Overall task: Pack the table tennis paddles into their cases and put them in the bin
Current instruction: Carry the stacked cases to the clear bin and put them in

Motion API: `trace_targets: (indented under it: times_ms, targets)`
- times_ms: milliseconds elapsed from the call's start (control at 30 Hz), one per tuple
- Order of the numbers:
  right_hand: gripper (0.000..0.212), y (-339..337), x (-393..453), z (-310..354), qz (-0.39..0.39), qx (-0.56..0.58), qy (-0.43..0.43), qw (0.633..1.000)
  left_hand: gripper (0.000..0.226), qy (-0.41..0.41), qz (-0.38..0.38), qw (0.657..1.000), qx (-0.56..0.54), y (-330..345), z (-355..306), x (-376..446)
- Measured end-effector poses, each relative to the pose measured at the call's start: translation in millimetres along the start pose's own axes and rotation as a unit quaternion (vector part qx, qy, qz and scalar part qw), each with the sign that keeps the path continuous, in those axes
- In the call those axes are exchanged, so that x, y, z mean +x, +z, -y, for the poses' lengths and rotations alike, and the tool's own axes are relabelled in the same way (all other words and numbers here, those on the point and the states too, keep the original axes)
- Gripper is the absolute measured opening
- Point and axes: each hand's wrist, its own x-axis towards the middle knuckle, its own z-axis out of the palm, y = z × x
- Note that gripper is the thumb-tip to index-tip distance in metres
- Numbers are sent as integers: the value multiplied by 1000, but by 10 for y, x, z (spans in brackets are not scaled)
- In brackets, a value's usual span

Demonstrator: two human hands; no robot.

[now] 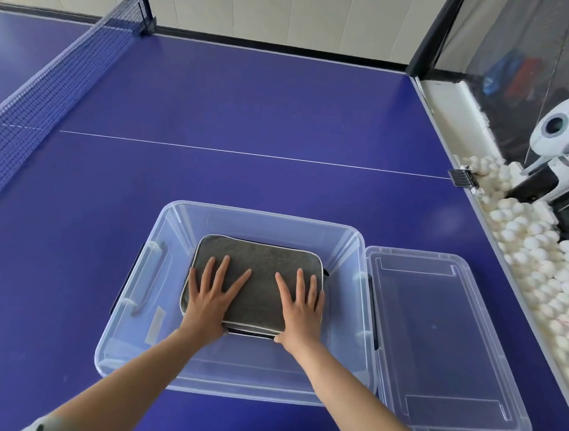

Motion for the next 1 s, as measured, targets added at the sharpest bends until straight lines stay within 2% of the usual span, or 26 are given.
trace_targets:
  times_ms: [133,233,333,400,467,567,633,767,867,933,1000]
  targets:
    - [122,33,34,15,-15,3,8,1000,128,10,-40,999,2,-17,-26,-20]
    - [122,74,64,0,-18,11,1,1000,128,4,-30,1000,4,-19,-58,-7]
    - [125,102,114,-42,-11,47,-51,998,128,21,-15,999,-20,-25,-24,41]
    - [122,114,136,-59,2,77,-81,994,120,38,-18,999,-26,-20,-1,81]
    - [108,105,175,-93,29,113,-83,990,109,48,-23,998,-22,10,13,109]
    - [68,70,258,-128,44,203,-55,977,77,45,-35,997,-45,14,20,130]
    - [57,96,268,-123,6,149,-53,987,66,36,-32,998,-44,-18,-3,149]
    - [55,185,186,-85,-30,43,-51,997,63,7,-10,1000,-25,-57,-94,123]
    - [56,100,210,-71,-5,34,-56,998,68,-9,3,1000,-13,-97,-140,137]
    - [57,-19,221,-94,10,49,-69,996,61,-31,14,999,-38,-161,-180,193]
    - [55,-170,177,-141,-23,68,-79,994,51,-46,-10,995,-83,-310,-282,241]
